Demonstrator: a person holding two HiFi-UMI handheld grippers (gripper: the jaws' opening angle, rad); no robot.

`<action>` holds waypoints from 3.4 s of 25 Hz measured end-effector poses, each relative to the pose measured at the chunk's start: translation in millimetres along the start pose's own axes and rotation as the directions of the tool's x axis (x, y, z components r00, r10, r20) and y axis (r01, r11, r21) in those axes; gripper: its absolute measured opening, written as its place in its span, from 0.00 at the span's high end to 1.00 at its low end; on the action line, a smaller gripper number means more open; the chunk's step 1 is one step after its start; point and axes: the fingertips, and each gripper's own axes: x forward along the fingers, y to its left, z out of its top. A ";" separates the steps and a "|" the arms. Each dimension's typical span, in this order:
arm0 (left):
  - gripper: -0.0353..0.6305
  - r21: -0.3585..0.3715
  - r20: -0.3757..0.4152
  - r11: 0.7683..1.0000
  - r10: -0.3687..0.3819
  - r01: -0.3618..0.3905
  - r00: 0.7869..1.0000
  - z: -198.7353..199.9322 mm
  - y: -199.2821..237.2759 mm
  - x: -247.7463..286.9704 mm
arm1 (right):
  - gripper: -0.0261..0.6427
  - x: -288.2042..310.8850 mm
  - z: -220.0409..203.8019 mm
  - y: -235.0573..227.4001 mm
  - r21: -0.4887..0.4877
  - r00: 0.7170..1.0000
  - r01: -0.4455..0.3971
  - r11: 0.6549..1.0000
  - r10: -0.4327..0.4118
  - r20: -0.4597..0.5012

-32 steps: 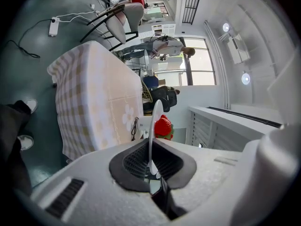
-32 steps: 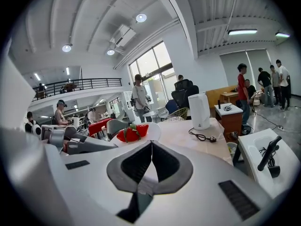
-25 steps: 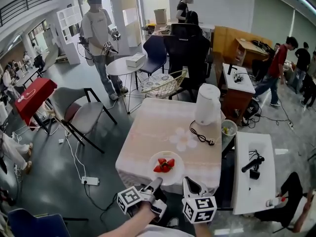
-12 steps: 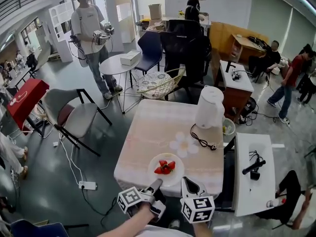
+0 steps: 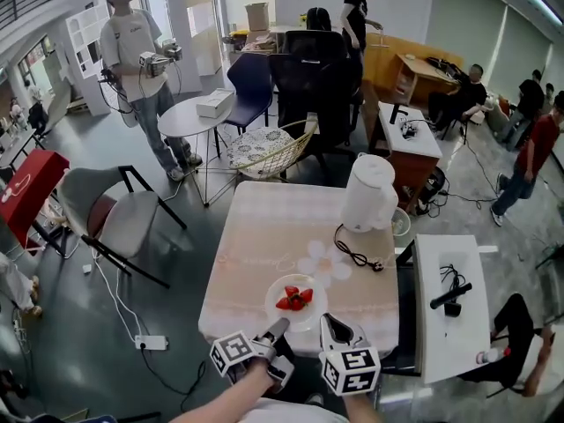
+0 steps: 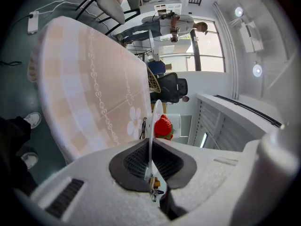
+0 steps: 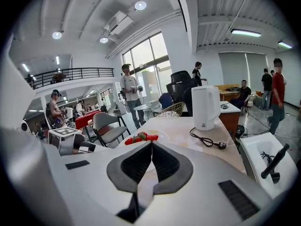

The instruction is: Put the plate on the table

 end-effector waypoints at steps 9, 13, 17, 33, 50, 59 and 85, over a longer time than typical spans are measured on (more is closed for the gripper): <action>0.92 0.046 -0.080 0.999 0.033 -0.029 0.996 23.6 23.6 20.2 | 0.95 25.7 5.0 2.9 -0.017 1.000 0.028 0.999 -0.029 -0.012; 0.92 0.056 -0.114 0.997 0.054 -0.048 0.992 31.9 38.2 30.3 | 0.95 35.9 3.3 3.2 -0.014 0.999 0.043 0.999 -0.043 -0.018; 0.92 0.075 -0.148 0.995 0.071 -0.060 0.986 35.9 48.3 41.8 | 0.95 43.5 0.6 0.8 -0.004 0.998 0.059 0.998 -0.059 -0.035; 0.92 0.112 -0.229 0.986 0.144 -0.121 0.963 54.2 71.3 89.6 | 0.95 64.8 -0.6 -17.2 0.027 0.990 0.123 0.992 -0.121 -0.065; 0.92 0.133 -0.246 0.966 0.250 -0.222 0.937 60.7 91.6 110.1 | 0.95 71.9 -0.1 -38.1 0.049 0.985 0.162 0.986 -0.159 -0.065; 0.92 0.203 -0.255 0.947 0.297 -0.249 0.920 60.1 85.1 107.9 | 0.95 71.3 -6.8 -29.4 0.060 0.986 0.150 0.987 -0.145 -0.080; 0.67 0.618 -0.154 0.727 0.485 -0.299 0.861 80.3 57.8 88.1 | 0.95 71.7 1.1 -1.9 0.035 0.995 0.084 0.996 -0.082 -0.056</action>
